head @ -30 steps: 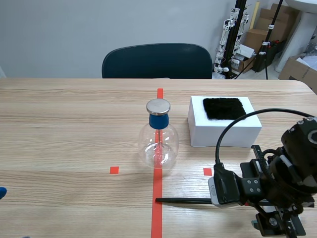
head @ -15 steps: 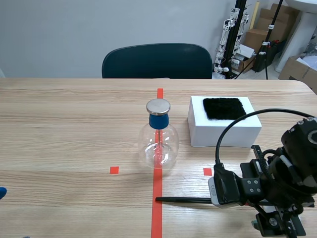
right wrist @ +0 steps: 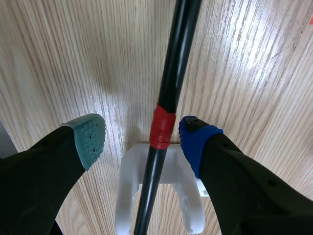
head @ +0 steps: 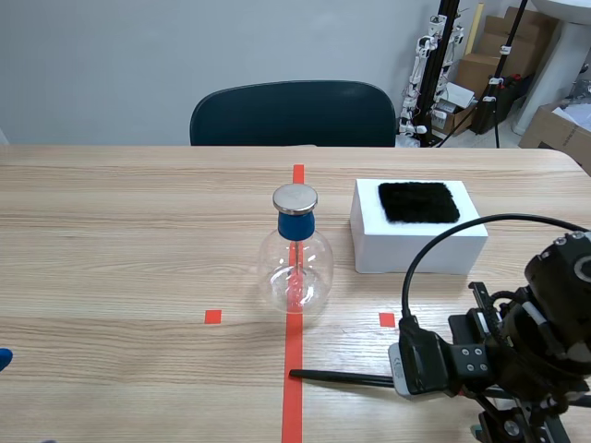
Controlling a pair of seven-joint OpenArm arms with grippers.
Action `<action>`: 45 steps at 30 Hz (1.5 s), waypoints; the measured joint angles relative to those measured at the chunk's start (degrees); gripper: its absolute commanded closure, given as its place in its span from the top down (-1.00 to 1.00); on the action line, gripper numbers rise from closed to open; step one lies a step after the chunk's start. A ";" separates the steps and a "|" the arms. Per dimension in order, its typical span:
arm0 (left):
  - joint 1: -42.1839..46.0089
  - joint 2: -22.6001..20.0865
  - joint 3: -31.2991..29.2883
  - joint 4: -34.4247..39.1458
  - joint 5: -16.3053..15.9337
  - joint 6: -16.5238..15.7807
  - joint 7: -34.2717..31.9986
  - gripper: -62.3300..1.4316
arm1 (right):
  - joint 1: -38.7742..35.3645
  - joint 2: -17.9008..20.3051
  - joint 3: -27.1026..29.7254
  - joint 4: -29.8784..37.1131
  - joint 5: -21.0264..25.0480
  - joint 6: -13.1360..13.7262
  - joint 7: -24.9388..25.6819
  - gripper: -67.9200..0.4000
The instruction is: Do the electroscope experiment. pick up the black charging rod
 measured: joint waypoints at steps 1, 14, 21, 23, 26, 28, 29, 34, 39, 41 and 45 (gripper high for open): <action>0.00 0.00 0.00 0.00 0.00 0.00 0.00 1.00 | -0.11 -0.02 0.00 0.00 0.00 0.00 0.00 -0.02; 0.00 0.00 0.00 0.00 0.00 0.00 0.00 1.00 | -0.26 -0.04 0.00 0.00 -0.04 0.00 0.02 -1.00; 0.02 0.00 0.00 0.00 0.00 0.00 0.00 1.00 | -0.24 -0.04 0.04 0.00 -0.02 -0.02 0.02 -0.99; 0.02 0.00 0.00 0.00 0.00 0.00 0.00 1.00 | -0.24 -0.04 0.04 0.00 -0.02 -0.02 -0.07 -0.99; 0.02 0.00 0.00 0.00 0.00 0.00 0.00 1.00 | -0.24 -0.07 0.04 0.00 -0.02 -0.02 -0.74 -0.99; 0.02 0.00 0.00 0.00 0.00 0.00 0.00 1.00 | -0.24 -0.07 0.04 0.00 -0.02 -0.02 -1.11 -0.99; 0.02 0.00 0.00 0.00 0.00 0.00 0.00 1.00 | -0.24 -0.07 0.04 0.00 -0.02 -0.02 -1.14 -0.99; 0.02 0.00 0.00 0.00 0.00 0.00 0.00 1.00 | -0.22 -0.07 0.04 0.00 -0.02 -0.02 -1.40 -0.99; 0.02 0.00 0.00 0.00 0.00 0.00 0.00 1.00 | -0.26 0.44 0.04 1.14 0.00 0.00 -2.16 -0.99; 0.02 0.00 0.00 0.00 0.00 0.00 0.00 1.00 | -0.26 1.29 0.04 2.78 0.00 -0.02 -2.19 -0.99; 0.02 0.00 0.00 0.00 0.00 0.00 0.00 1.00 | -0.26 3.96 0.04 7.58 0.20 -3.85 -2.16 -0.99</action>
